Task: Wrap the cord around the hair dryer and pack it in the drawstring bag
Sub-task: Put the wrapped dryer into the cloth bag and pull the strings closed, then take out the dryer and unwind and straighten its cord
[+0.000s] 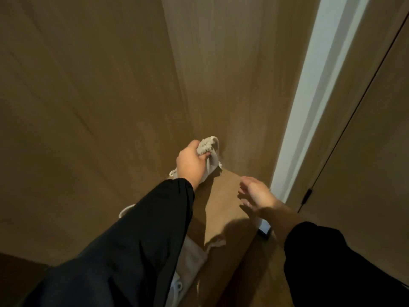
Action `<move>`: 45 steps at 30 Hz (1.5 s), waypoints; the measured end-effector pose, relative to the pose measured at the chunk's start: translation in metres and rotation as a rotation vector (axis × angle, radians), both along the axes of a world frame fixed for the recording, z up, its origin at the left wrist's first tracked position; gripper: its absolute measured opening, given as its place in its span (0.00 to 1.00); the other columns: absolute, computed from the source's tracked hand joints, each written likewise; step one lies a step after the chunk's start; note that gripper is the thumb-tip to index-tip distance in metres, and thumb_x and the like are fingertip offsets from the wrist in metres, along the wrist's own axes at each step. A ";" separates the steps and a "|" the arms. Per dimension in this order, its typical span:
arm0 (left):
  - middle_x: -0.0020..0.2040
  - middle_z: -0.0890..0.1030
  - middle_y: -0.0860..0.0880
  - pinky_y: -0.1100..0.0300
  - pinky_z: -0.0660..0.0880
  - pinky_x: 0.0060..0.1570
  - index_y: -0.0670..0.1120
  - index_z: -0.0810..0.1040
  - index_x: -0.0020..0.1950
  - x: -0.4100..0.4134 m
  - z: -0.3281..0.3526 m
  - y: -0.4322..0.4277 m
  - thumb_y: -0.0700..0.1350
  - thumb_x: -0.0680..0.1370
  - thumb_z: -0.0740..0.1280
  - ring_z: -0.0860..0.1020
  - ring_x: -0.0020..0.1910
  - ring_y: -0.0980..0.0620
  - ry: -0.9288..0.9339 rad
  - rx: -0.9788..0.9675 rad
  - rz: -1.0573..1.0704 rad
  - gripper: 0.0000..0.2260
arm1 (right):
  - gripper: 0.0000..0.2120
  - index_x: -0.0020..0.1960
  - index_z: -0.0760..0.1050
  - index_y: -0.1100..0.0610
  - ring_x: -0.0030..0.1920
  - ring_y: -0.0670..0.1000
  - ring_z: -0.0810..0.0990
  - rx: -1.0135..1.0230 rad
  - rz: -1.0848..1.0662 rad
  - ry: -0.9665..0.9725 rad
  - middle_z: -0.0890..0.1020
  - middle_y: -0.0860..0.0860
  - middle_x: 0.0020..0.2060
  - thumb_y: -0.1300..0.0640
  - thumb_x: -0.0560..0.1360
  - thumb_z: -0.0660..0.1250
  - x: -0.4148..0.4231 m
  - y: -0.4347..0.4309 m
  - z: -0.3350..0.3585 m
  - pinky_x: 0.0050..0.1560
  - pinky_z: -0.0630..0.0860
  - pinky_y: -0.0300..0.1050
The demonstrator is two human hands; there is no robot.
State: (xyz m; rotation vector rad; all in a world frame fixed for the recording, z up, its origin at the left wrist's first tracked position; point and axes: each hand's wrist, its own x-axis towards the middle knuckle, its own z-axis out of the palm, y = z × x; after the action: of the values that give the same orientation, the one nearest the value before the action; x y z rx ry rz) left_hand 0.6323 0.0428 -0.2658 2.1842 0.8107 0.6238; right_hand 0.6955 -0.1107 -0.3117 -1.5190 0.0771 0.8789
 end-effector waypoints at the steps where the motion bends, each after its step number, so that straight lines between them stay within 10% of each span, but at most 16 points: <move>1: 0.48 0.80 0.48 0.56 0.72 0.48 0.46 0.76 0.54 0.002 -0.007 -0.010 0.43 0.77 0.66 0.77 0.50 0.45 -0.008 -0.047 -0.006 0.06 | 0.20 0.73 0.64 0.58 0.71 0.57 0.67 0.051 -0.048 0.080 0.69 0.57 0.71 0.53 0.83 0.55 0.004 -0.003 -0.005 0.70 0.63 0.52; 7: 0.60 0.78 0.48 0.66 0.67 0.51 0.44 0.73 0.65 -0.013 -0.072 -0.051 0.48 0.74 0.72 0.75 0.58 0.50 0.287 -0.141 -0.261 0.22 | 0.26 0.75 0.60 0.59 0.73 0.60 0.63 0.262 -0.159 0.385 0.65 0.59 0.73 0.45 0.83 0.46 0.016 -0.016 -0.031 0.70 0.61 0.56; 12: 0.76 0.62 0.46 0.52 0.59 0.71 0.50 0.65 0.74 -0.045 -0.107 -0.030 0.55 0.81 0.59 0.58 0.74 0.47 0.515 0.228 -0.362 0.22 | 0.20 0.57 0.74 0.63 0.49 0.56 0.78 0.269 -0.165 0.444 0.82 0.57 0.44 0.48 0.83 0.53 0.007 -0.019 -0.047 0.51 0.73 0.51; 19: 0.79 0.39 0.50 0.40 0.52 0.72 0.54 0.49 0.78 -0.053 -0.130 -0.015 0.56 0.82 0.54 0.36 0.76 0.48 0.742 0.466 -0.481 0.27 | 0.17 0.70 0.65 0.59 0.64 0.61 0.73 0.024 -0.043 0.281 0.72 0.58 0.66 0.58 0.82 0.57 -0.002 0.004 -0.071 0.56 0.76 0.58; 26: 0.78 0.38 0.50 0.40 0.55 0.72 0.53 0.50 0.78 -0.032 -0.133 0.007 0.54 0.82 0.54 0.36 0.76 0.48 0.774 0.494 -0.359 0.26 | 0.22 0.72 0.64 0.62 0.64 0.59 0.73 0.083 -0.254 0.238 0.72 0.57 0.67 0.57 0.81 0.61 0.015 0.034 -0.095 0.53 0.74 0.47; 33: 0.79 0.42 0.48 0.44 0.49 0.74 0.51 0.50 0.78 -0.034 -0.124 0.015 0.52 0.83 0.54 0.40 0.77 0.46 0.753 0.451 -0.370 0.25 | 0.17 0.63 0.72 0.65 0.58 0.61 0.77 -0.456 -0.137 -0.293 0.78 0.60 0.57 0.57 0.78 0.65 0.015 0.034 -0.098 0.56 0.74 0.48; 40: 0.79 0.49 0.46 0.48 0.49 0.74 0.49 0.55 0.77 -0.089 -0.101 -0.035 0.49 0.82 0.57 0.48 0.77 0.46 0.613 0.409 -0.270 0.25 | 0.12 0.60 0.71 0.63 0.41 0.57 0.78 -0.275 -0.022 -0.186 0.78 0.60 0.45 0.58 0.80 0.58 -0.017 0.007 -0.067 0.35 0.74 0.47; 45: 0.77 0.58 0.44 0.51 0.53 0.74 0.47 0.63 0.74 -0.163 -0.086 -0.062 0.44 0.80 0.58 0.56 0.75 0.45 0.524 0.370 -0.098 0.21 | 0.13 0.62 0.71 0.62 0.42 0.52 0.78 -0.192 0.095 -0.184 0.77 0.58 0.50 0.58 0.81 0.56 -0.066 -0.007 -0.040 0.37 0.75 0.44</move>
State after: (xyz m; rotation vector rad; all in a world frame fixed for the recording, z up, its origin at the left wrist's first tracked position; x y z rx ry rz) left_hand 0.4696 -0.0188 -0.3519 2.7666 0.8926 0.1497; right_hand 0.6298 -0.1181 -0.3521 -1.7891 -0.0468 0.8209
